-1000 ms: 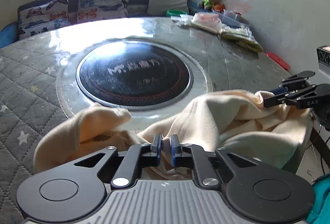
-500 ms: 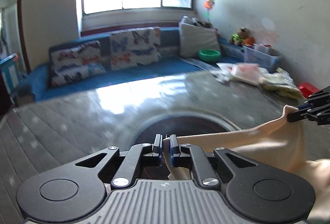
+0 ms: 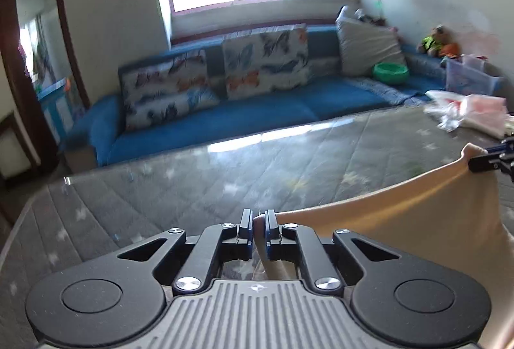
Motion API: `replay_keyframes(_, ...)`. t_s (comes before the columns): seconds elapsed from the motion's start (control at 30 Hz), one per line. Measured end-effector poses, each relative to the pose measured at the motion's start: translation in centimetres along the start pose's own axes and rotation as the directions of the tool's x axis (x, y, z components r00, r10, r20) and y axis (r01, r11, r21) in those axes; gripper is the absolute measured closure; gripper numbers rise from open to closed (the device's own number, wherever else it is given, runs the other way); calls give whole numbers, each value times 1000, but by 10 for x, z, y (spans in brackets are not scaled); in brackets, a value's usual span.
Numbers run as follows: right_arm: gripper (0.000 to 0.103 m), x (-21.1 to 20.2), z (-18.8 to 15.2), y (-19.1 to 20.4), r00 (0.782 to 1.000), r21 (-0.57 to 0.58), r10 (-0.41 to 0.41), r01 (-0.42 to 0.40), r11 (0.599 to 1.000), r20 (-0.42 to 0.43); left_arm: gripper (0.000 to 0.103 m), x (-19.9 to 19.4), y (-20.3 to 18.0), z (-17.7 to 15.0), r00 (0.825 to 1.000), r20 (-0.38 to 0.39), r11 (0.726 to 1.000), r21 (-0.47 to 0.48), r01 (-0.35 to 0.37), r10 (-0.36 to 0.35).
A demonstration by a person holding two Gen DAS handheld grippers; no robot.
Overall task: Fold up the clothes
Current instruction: 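Shake the sweatshirt out with both grippers and lower it onto the table, then open both grippers to release the sweatshirt flat on the table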
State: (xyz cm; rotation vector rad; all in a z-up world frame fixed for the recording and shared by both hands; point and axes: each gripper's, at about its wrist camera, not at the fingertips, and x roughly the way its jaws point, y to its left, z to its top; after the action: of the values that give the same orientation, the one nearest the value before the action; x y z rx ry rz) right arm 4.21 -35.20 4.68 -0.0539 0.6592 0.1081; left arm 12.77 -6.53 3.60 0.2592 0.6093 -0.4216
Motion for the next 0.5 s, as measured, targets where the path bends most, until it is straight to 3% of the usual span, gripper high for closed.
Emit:
replay_keyframes(0.1,87,19,-3,2,998,-1,-48,48,999,-33,93,14,9,-7,999,-24,999,-30,-39,39)
replay_keyframes(0.23,86,11,-8,-8,998,43,-40,42,998,-49,90,9,23,-11,997,-33,994,-79,-71,68)
replay_keyframes(0.33,86,-19,-15,-12,999,35,16,-14,999,-44,80,-10,33,-14,997,-21,990,-123,-72,70)
replay_keyframes(0.5,85,-70,-41,-9,994,37,93,-91,995,-57,73,-65,26,-34,999,13,991,-131,-28,30)
